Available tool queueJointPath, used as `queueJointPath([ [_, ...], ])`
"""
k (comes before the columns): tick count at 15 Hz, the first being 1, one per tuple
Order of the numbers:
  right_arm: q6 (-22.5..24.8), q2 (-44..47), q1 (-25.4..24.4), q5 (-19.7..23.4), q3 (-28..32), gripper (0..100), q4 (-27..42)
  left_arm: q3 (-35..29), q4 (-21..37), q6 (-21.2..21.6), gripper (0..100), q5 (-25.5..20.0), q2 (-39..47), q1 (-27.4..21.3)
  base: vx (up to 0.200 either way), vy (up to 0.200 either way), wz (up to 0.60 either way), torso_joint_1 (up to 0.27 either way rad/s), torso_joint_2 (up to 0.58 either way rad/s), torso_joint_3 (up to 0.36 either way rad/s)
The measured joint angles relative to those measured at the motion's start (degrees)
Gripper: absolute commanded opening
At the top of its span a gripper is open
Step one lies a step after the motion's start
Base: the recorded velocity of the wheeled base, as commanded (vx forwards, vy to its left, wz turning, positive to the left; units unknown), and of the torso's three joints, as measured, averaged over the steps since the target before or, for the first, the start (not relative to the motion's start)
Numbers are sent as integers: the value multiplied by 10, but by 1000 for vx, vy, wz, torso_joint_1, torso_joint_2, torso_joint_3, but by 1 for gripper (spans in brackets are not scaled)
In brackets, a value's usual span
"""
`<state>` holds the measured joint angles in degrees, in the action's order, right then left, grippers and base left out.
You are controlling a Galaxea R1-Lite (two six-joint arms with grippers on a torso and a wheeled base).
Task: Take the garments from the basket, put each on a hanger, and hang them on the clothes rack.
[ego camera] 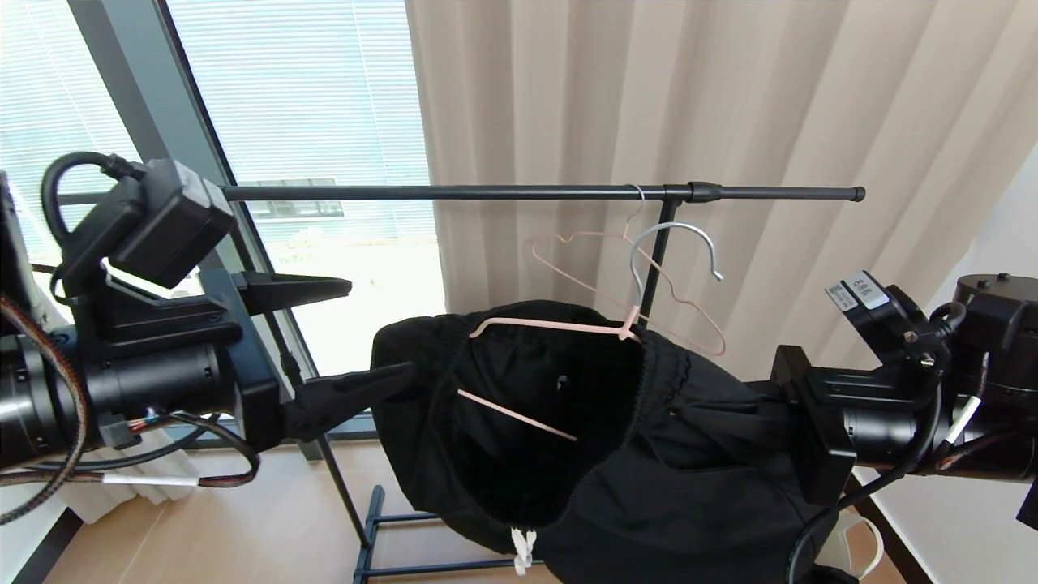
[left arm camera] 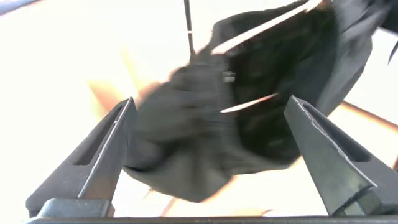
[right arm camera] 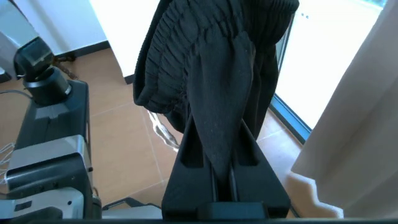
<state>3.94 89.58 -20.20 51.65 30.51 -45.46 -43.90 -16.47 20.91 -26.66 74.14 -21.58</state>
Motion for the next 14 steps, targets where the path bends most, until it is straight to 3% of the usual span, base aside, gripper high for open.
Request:
queueJointPath([
  [2, 10, -2, 1, 21, -10, 0, 0, -11, 12, 134, 100, -132, 15, 78, 0, 0, 0, 0, 0, 0],
  [4, 26, -7, 1, 24, -19, 0, 0, -25, 20, 223, 100, -165, 48, 108, 0, 0, 0, 0, 0, 0],
  [6, 28, -15, 1, 24, -25, 0, 1, -40, 54, 307, 100, -171, 82, 99, 0, 0, 0, 0, 0, 0],
  [7, 28, -19, 1, 25, -27, 0, 1, -50, 79, 328, 100, -171, 93, 92, 0, 0, 0, 0, 0, 0],
  [10, 28, -32, -4, 25, -34, 0, 1, -104, 160, 339, 100, -171, 116, 66, 0, 0, 0, 0, 0, 0],
  [14, 37, -42, -26, 25, -41, 0, 1, -145, 173, 338, 100, -166, 141, 43, 0, 0, 0, 0, 0, 0],
])
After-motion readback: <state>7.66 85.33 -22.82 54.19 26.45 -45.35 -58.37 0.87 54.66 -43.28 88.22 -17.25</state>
